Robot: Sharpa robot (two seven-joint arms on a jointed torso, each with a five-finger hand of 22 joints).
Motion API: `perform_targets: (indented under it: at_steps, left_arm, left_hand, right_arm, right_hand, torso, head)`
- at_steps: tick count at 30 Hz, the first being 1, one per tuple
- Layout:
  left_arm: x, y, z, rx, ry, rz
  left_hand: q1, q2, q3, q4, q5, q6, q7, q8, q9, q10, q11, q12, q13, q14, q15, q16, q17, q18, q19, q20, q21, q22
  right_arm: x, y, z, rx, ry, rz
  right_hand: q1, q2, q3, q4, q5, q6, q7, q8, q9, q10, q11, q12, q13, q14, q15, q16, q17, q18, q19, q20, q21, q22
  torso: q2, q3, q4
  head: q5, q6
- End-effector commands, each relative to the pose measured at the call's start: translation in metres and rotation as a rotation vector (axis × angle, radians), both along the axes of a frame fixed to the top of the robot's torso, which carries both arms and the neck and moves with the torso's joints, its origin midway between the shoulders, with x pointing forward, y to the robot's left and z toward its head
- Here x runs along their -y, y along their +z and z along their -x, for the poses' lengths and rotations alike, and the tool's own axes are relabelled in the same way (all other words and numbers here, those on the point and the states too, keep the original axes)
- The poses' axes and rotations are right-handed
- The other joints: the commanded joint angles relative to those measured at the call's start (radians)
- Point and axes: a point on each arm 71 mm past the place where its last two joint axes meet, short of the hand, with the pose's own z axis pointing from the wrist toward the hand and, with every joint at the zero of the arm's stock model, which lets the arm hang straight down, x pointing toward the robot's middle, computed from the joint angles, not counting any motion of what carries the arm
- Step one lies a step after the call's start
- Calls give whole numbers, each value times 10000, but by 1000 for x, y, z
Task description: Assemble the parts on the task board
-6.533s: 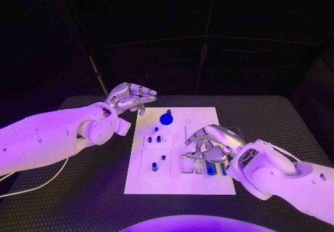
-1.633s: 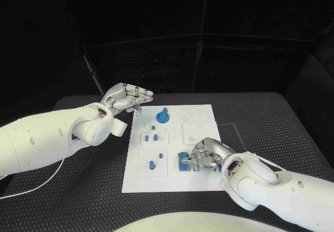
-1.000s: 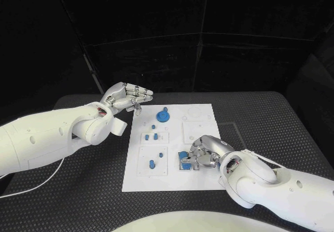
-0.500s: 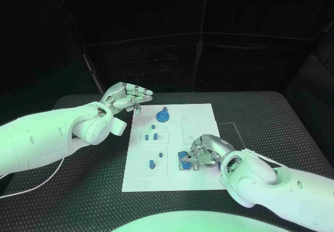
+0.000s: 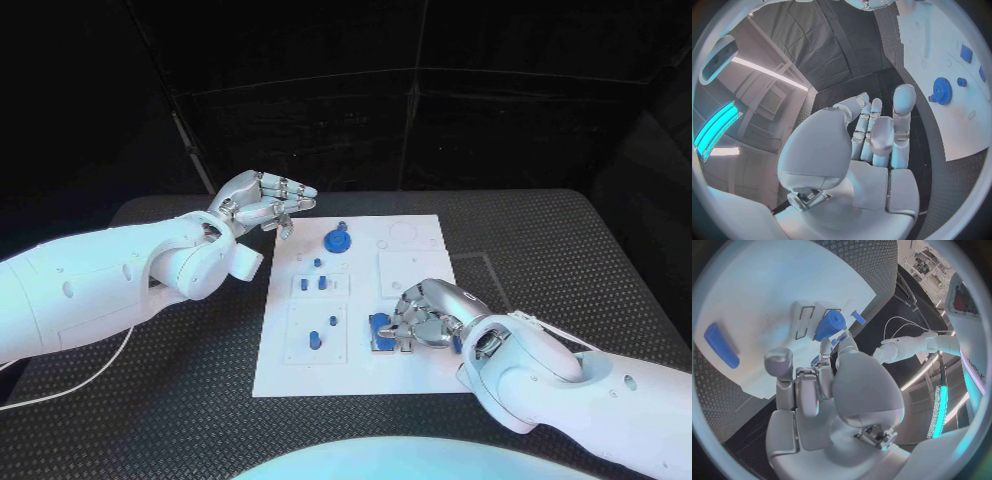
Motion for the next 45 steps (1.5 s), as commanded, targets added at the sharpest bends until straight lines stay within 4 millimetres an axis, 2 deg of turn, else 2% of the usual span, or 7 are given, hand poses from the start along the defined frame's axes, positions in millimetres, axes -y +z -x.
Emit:
perform_targets:
  at_steps: [1, 24, 45]
  left_arm:
    - [1, 1, 0, -2, -77, 72]
    - [0, 0, 1, -30, -73, 62]
    - [0, 0, 1, -40, -67, 54]
  left_hand:
    - [-102, 50, -7, -16, -35, -74, -17, 12, -11, -78, -22, 51, -12, -67, 14, 5, -3, 161, -52, 4, -77, -20]
    - [-102, 50, -7, -16, -35, -74, -17, 12, -11, -78, -22, 51, -12, -67, 14, 5, -3, 161, -52, 4, -77, -20]
    - [-102, 50, -7, -16, -35, -74, -17, 12, -11, -78, -22, 51, -12, -67, 14, 5, -3, 161, -52, 4, -77, -20]
  right_arm:
    - [0, 2, 2, -13, 162, -398]
    - [10, -1, 3, -388, 432, 52]
    - [4, -8, -3, -530, 291, 216]
  right_hand:
    - [-30, 13, -4, 75, 34, 12, -70, 51, 13, 54, 42, 67, 418, 1058, -73, 55, 2632, -132, 53, 13, 40, 14]
    - [248, 61, -21, -18, 83, 20, -100, 43, 20, 58, 13, 60, 426, 1058, -97, 55, 2632, -134, 53, -8, 65, 47]
    - [323, 160, -11, -21, 107, 33, -105, 37, 19, 63, 7, 63, 436, 1058, -103, 55, 2632, -135, 50, -16, 71, 56]
  torso:
    - [-5, -2, 0]
    - [1, -7, 10]
    - [11, -12, 22]
  head:
    - [19, -1]
    - [31, -41]
    - [58, -66]
